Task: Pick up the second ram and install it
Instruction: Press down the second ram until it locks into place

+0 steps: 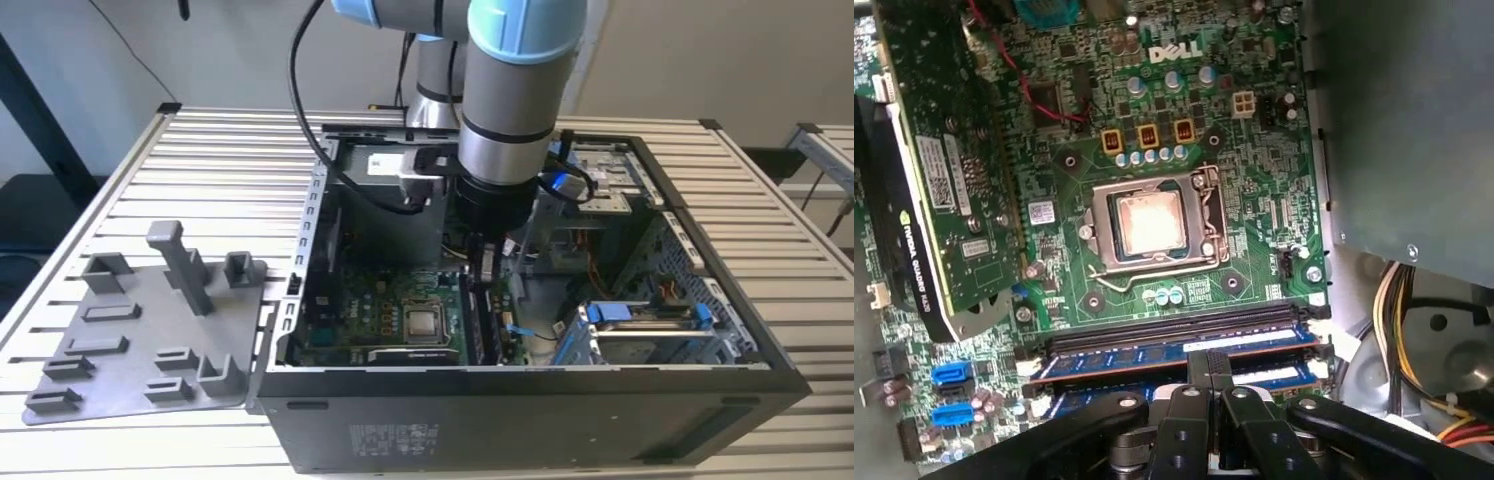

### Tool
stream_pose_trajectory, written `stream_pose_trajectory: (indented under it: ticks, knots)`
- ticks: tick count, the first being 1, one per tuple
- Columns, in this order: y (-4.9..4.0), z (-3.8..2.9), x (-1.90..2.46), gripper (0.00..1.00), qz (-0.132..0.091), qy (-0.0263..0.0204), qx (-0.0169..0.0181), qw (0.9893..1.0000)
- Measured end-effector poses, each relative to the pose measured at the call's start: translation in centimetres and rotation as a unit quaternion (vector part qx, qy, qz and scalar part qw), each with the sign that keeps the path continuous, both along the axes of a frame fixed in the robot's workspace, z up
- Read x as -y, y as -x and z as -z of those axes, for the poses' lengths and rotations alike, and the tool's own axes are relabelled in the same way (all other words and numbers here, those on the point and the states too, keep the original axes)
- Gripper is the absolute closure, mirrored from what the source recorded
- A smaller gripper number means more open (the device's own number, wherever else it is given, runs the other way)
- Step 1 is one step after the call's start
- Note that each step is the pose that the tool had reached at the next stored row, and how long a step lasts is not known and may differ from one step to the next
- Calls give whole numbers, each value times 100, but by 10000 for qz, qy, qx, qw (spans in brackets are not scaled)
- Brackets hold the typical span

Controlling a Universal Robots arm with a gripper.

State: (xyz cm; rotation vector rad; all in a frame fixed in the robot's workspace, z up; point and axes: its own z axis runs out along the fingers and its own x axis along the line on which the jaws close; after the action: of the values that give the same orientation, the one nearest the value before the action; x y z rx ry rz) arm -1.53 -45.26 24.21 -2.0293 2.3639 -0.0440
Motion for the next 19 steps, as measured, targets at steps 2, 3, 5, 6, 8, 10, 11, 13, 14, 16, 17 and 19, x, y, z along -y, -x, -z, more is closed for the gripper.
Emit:
stream_pose_trajectory:
  ticks: [2,3,5,6,8,10,11,13,14,16,17,19]
  knots:
    - [0,2,0,89,-81,-2,-2,10000]
    - [-2,4,0,89,-114,-2,-8,9999]
    - [-4,8,1,89,-132,-7,-55,9999]
    - [-5,10,1,89,-139,-12,-87,9999]
    - [-11,12,1,89,-160,-18,-133,9998]
    - [-18,15,1,89,-201,-20,-154,9997]
    - [-23,16,1,89,-220,-22,-164,9996]
    - [-54,18,1,89,-247,-22,-181,9995]
    - [-70,21,3,89,-255,-23,-194,9995]
    - [-95,26,8,89,-274,-21,-222,9994]
    - [-98,29,16,89,-283,-22,-231,9993]
    - [-102,43,34,89,-300,-22,-251,9992]
